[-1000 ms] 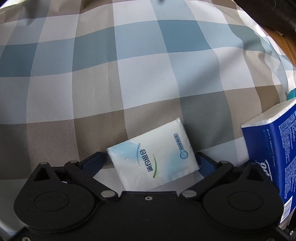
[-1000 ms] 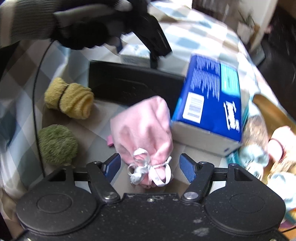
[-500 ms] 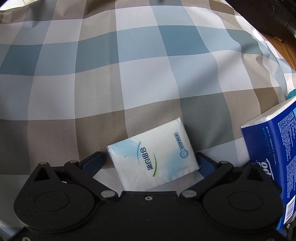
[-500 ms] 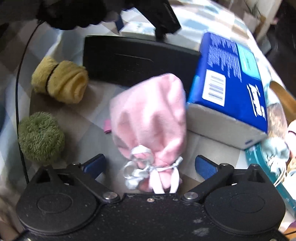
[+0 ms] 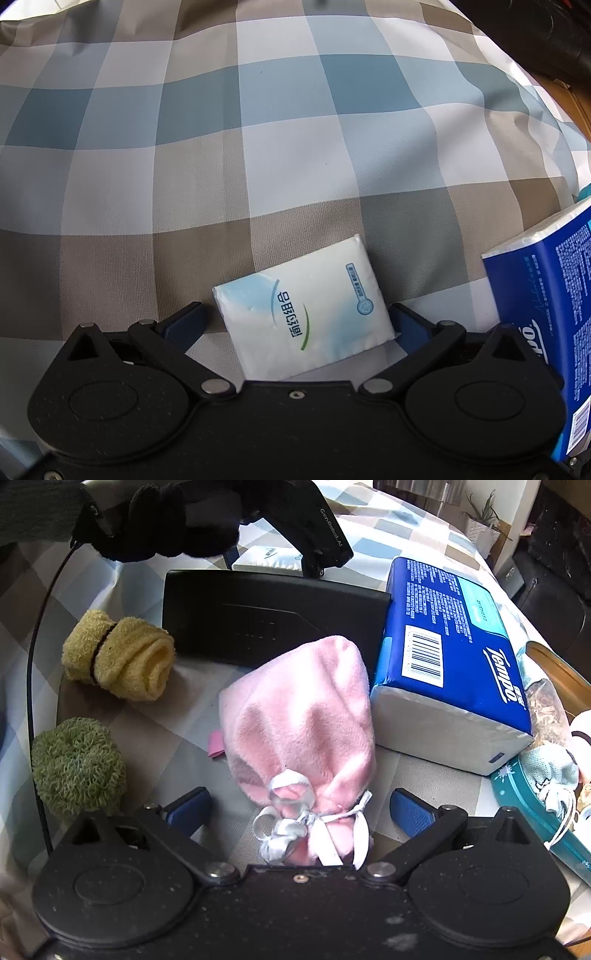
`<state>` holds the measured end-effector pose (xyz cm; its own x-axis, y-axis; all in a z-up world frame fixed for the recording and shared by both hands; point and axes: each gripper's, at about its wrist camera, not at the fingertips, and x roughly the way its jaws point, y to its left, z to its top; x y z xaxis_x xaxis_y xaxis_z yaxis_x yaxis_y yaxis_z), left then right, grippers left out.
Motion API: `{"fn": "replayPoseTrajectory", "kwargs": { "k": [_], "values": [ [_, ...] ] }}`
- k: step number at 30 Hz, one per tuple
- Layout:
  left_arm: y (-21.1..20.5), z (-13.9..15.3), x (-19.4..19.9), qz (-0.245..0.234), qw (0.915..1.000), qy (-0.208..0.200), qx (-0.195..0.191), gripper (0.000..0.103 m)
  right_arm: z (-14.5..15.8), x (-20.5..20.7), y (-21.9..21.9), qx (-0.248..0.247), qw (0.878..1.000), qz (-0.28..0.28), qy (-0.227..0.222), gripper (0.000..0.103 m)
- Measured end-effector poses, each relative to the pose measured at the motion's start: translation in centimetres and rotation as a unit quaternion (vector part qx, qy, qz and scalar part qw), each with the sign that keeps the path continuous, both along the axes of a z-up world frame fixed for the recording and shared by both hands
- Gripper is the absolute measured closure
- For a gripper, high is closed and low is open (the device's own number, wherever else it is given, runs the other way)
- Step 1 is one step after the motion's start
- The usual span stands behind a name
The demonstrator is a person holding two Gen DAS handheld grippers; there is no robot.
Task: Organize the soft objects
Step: 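Lift the pink pouch with the right gripper while the left lifts the tissue packet, then carry the pink pouch with the right gripper while the left carries the packet to the tray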
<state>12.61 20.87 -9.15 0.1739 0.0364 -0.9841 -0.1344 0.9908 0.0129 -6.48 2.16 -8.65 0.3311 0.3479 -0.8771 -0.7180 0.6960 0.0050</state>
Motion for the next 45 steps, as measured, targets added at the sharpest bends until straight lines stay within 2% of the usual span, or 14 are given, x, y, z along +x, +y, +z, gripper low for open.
{"fn": "replayPoseTrajectory", "kwargs": {
  "k": [5, 11, 13, 14, 16, 19, 23, 25, 29, 32, 40, 45],
  "values": [
    [-0.3, -0.1, -0.2, 0.006, 0.9999, 0.010, -0.003, 0.002, 0.2, 0.6, 1.0, -0.002, 1.000, -0.005, 0.013, 0.000],
    [-0.2, -0.2, 0.2, 0.013, 0.9998, 0.011, -0.004, 0.002, 1.0, 2.5, 3.6, -0.011, 0.999, -0.015, 0.048, 0.001],
    [0.6, -1.0, 0.7, 0.015, 0.9998, 0.011, -0.006, 0.002, 1.4, 2.5, 3.9, -0.012, 0.999, -0.024, 0.046, 0.016],
    [0.7, -1.2, 0.6, 0.015, 0.9998, 0.011, -0.006, 0.002, 1.7, 2.5, 3.9, -0.014, 0.999, -0.023, 0.043, 0.019],
    [0.9, -1.0, 1.4, 0.019, 0.9997, 0.012, -0.008, 0.002, 2.0, 3.0, 4.1, -0.014, 0.999, -0.014, 0.039, 0.039],
    [1.4, -1.0, 1.3, 0.024, 0.9996, 0.011, -0.013, 0.005, 2.6, 2.4, 3.6, -0.013, 0.999, 0.003, 0.044, 0.044],
    [1.6, -0.8, 0.7, 0.028, 0.9994, 0.004, -0.022, 0.015, 2.8, 1.2, 1.4, -0.016, 0.998, 0.023, 0.051, 0.045],
    [1.4, -0.4, 0.4, 0.028, 0.9993, -0.001, -0.023, 0.027, 3.0, 0.5, 0.4, -0.013, 0.998, 0.024, 0.059, 0.045],
    [1.3, -0.3, -0.3, 0.031, 0.9987, -0.002, -0.042, 0.028, 3.1, -0.8, -1.3, -0.001, 0.998, 0.015, 0.063, 0.045],
    [1.0, -0.1, -0.6, 0.028, 0.9989, -0.006, -0.036, 0.028, 3.5, -1.5, -2.2, 0.008, 0.998, 0.010, 0.057, 0.045],
    [-0.8, 5.6, -1.4, 0.026, 0.9980, -0.056, -0.015, 0.029, 6.3, -2.5, -4.8, 0.067, 0.997, 0.005, 0.024, 0.046],
    [-2.6, 8.5, -2.8, 0.028, 0.9948, -0.098, -0.007, 0.029, 9.8, -0.4, -7.2, 0.119, 0.992, -0.029, -0.016, 0.046]
  ]
}}
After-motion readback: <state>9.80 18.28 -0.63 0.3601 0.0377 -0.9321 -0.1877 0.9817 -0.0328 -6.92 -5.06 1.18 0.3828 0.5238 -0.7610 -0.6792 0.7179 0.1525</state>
